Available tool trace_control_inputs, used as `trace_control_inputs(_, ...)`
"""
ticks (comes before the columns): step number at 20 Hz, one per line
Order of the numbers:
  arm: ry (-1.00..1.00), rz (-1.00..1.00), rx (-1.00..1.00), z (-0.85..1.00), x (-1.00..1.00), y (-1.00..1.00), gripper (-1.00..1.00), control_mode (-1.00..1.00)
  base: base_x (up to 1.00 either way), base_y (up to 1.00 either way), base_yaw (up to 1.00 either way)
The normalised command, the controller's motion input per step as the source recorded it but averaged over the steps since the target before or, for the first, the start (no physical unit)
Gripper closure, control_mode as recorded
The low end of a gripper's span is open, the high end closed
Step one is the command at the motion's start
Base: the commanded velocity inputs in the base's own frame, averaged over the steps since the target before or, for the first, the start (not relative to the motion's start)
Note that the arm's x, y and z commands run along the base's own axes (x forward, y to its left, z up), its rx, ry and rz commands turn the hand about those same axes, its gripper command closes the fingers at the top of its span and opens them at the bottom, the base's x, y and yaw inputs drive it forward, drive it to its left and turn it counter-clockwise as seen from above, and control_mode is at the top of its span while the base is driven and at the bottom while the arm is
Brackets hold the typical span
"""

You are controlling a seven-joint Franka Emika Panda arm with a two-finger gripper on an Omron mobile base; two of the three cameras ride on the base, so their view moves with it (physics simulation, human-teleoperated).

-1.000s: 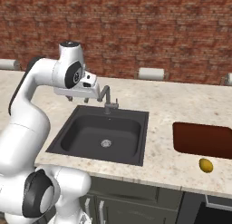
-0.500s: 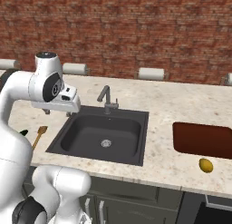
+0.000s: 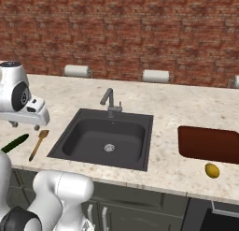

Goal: Pick up all produce items and place them in the sink. Turn on the sink faucet to wash them. Then turn the sink off and put them in the tray.

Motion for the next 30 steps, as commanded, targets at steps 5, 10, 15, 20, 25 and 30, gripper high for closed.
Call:
trace_control_inputs(5,0.28,0.0,-0.07,-0.14,0.03,0.8,-1.0,-1.0,0.0,0.0,0.0)
trace_control_inputs(10,0.29,-0.02,-0.06,-0.53,0.33,0.68,-1.0,-1.0,0.0,0.0,0.0)
trace_control_inputs(15,0.05,-0.05,-0.04,-0.6,0.23,0.44,-1.0,-1.0,0.0,0.0,0.0)
trace_control_inputs(20,0.01,-0.05,-0.04,-0.77,0.25,0.49,-1.0,-1.0,0.0,0.0,0.0)
trace_control_inputs(25,-0.04,-0.06,0.0,-0.47,0.25,0.25,-1.0,-1.0,0.0,0.0,0.0)
trace_control_inputs(30,-0.01,-0.02,0.0,-0.35,0.38,0.37,-1.0,-1.0,0.0,0.0,0.0)
